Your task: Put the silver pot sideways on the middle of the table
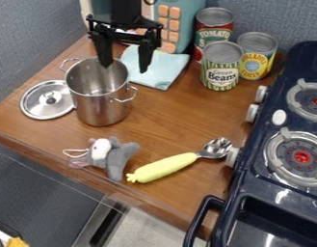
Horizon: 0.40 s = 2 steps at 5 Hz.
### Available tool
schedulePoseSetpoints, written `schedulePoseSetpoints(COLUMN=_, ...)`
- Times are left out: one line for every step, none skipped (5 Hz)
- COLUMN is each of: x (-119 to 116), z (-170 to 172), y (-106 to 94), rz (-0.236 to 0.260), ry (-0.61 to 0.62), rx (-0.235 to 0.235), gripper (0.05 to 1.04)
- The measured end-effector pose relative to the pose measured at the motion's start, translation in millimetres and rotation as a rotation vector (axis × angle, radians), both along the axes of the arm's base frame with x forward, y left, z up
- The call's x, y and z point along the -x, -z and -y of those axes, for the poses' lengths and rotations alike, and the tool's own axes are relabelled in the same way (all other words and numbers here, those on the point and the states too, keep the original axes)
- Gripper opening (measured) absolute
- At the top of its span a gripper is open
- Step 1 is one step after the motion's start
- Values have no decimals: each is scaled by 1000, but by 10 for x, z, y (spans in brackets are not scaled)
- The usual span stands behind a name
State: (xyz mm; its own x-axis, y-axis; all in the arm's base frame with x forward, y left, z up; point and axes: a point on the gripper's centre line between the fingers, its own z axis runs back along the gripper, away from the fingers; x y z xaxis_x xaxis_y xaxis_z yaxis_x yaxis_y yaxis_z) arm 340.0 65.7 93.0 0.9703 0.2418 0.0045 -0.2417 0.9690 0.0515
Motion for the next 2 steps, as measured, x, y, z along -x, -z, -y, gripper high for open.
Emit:
schedulePoseSetpoints(x=-95, z=31, y=34, rz=48, ry=-14, rx=-80, gripper=999)
schedulePoseSetpoints(x=-94, z=21, y=189, rz=58, ry=-44, rx=-100, gripper=999)
